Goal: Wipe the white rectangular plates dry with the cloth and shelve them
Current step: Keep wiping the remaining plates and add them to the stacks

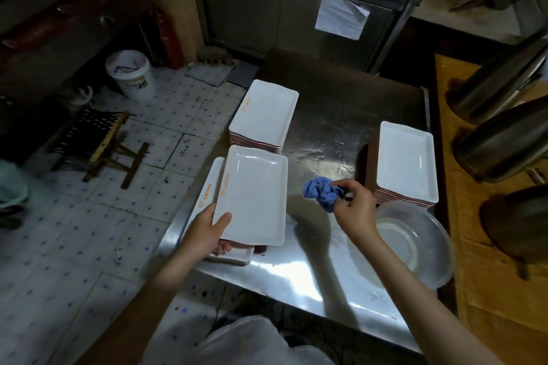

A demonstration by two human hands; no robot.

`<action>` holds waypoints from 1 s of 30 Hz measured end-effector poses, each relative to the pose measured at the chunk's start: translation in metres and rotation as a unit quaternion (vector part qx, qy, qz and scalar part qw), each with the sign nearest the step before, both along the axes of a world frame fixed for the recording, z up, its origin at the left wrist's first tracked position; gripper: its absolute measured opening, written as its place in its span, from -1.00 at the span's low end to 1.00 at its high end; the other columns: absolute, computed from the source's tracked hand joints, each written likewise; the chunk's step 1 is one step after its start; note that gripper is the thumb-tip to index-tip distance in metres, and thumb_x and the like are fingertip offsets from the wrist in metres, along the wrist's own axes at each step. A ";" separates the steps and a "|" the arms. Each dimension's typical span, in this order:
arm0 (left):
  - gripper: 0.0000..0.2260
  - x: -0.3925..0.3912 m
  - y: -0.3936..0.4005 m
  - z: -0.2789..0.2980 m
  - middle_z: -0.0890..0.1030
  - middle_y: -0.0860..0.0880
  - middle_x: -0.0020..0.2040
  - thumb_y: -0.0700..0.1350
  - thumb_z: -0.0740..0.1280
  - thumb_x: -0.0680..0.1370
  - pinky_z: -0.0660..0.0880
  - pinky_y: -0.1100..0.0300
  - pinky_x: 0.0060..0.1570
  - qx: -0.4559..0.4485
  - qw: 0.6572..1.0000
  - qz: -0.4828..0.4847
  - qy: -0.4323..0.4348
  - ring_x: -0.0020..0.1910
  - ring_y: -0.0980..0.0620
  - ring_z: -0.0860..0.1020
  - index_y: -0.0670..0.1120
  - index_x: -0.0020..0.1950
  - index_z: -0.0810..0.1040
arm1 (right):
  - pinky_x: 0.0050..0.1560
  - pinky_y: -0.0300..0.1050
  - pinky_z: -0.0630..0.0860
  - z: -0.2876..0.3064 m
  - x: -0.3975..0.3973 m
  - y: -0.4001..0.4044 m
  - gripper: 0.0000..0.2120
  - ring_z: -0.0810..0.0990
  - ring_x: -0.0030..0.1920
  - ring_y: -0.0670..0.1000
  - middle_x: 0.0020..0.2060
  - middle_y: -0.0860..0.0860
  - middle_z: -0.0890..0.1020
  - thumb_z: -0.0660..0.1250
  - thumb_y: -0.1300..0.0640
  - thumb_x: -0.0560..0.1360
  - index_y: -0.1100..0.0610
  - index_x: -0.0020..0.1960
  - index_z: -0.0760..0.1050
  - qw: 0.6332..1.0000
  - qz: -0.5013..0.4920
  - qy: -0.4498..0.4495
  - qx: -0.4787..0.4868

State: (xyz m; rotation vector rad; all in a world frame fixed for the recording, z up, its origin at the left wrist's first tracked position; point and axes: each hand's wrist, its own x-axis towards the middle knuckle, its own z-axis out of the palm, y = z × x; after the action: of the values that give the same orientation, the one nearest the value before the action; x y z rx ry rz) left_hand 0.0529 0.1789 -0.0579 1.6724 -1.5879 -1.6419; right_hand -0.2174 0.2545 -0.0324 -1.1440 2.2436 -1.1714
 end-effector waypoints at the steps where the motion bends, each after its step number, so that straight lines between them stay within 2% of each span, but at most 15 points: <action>1: -0.74 0.006 0.002 -0.001 0.61 -0.08 -0.24 -0.12 0.20 0.63 0.44 0.20 -0.55 -0.002 1.000 0.007 -0.004 -0.52 -0.02 0.54 -0.05 0.32 0.38 | -0.10 0.03 0.56 0.000 0.003 -0.001 -0.74 0.57 -0.11 0.04 -0.17 0.00 0.61 0.31 0.43 0.36 0.14 -0.08 0.60 1.000 0.004 -0.005 0.000; 5: -0.74 0.027 0.005 -0.009 0.66 -0.07 -0.14 -0.06 0.22 0.61 0.47 0.12 -0.47 -0.020 0.999 0.000 -0.041 -0.47 -0.14 0.59 0.03 0.30 0.42 | -0.17 -0.05 0.48 -0.002 0.013 -0.007 -0.72 0.54 -0.14 0.02 -0.17 0.03 0.62 0.29 0.46 0.34 0.13 -0.12 0.58 1.000 0.015 -0.014 -0.008; 9: -0.75 0.033 0.007 -0.003 0.65 -0.05 -0.07 -0.04 0.24 0.60 0.45 0.15 -0.46 -0.047 0.997 0.012 -0.059 -0.45 -0.05 0.61 0.02 0.27 0.47 | -0.17 -0.08 0.48 -0.003 0.022 -0.011 -0.73 0.54 -0.12 0.02 -0.15 0.05 0.61 0.27 0.47 0.35 0.20 -0.08 0.60 1.000 0.025 -0.018 -0.003; 13: -0.80 0.035 0.016 0.010 0.66 -0.04 -0.04 -0.16 0.34 0.55 0.48 0.28 -0.22 -0.140 0.985 0.063 -0.075 -0.15 0.01 0.62 -0.12 0.16 0.59 | -0.19 -0.17 0.43 -0.003 0.029 -0.014 -0.73 0.50 -0.14 -0.01 -0.17 0.01 0.58 0.26 0.47 0.37 0.21 -0.07 0.58 0.999 0.027 -0.025 0.001; 16: -0.83 0.040 0.020 0.014 0.68 -0.02 -0.13 -0.13 0.43 0.48 0.38 0.36 -0.32 -0.215 0.963 0.062 -0.150 -0.20 0.04 0.61 -0.11 0.06 0.64 | -0.13 -0.08 0.47 -0.007 0.031 -0.015 -0.73 0.51 -0.12 0.01 -0.16 0.02 0.58 0.27 0.47 0.37 0.17 -0.06 0.57 0.999 0.029 -0.036 0.008; 19: -0.78 0.043 0.021 0.014 0.65 -0.04 -0.15 -0.12 0.45 0.46 0.28 0.40 -0.37 -0.240 0.949 0.068 -0.193 -0.25 0.06 0.53 -0.10 0.10 0.65 | -0.11 0.00 0.50 -0.013 0.034 -0.017 -0.70 0.53 -0.12 0.02 -0.18 0.02 0.60 0.27 0.46 0.35 0.11 -0.09 0.56 0.999 0.027 -0.044 0.012; 22: -0.74 0.042 0.023 0.014 0.53 0.00 -0.20 -0.13 0.47 0.45 0.24 0.42 -0.37 -0.252 0.942 0.084 -0.203 -0.26 0.06 0.46 -0.11 0.13 0.65 | -0.11 0.01 0.51 -0.015 0.036 -0.019 -0.70 0.54 -0.13 0.03 -0.18 0.00 0.60 0.27 0.45 0.34 0.12 -0.07 0.58 0.999 0.025 -0.035 0.015; 27: -0.70 0.039 0.026 0.012 0.50 0.00 -0.17 -0.09 0.47 0.45 0.21 0.41 -0.37 -0.257 0.935 0.098 -0.225 -0.24 0.08 0.44 -0.08 0.17 0.63 | -0.11 0.04 0.52 -0.017 0.035 -0.020 -0.69 0.54 -0.14 0.03 -0.18 0.00 0.60 0.27 0.45 0.34 0.13 -0.06 0.59 0.999 0.021 -0.035 0.021; 30: -0.68 0.040 0.027 0.005 0.56 -0.06 -0.03 -0.07 0.48 0.43 0.33 0.27 -0.28 -0.261 0.931 0.101 -0.234 -0.13 0.02 0.48 -0.06 0.18 0.63 | -0.11 0.07 0.52 -0.019 0.034 -0.019 -0.69 0.52 -0.13 0.02 -0.17 0.00 0.59 0.26 0.45 0.35 0.13 -0.06 0.58 0.999 0.020 -0.042 0.019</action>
State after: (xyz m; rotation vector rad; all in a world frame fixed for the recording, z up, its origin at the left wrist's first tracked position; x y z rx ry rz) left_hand 0.0933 0.2055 -0.0525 1.9126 -1.7723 -0.6544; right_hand -0.1836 0.2354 -0.0515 -1.0987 2.1604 -1.1355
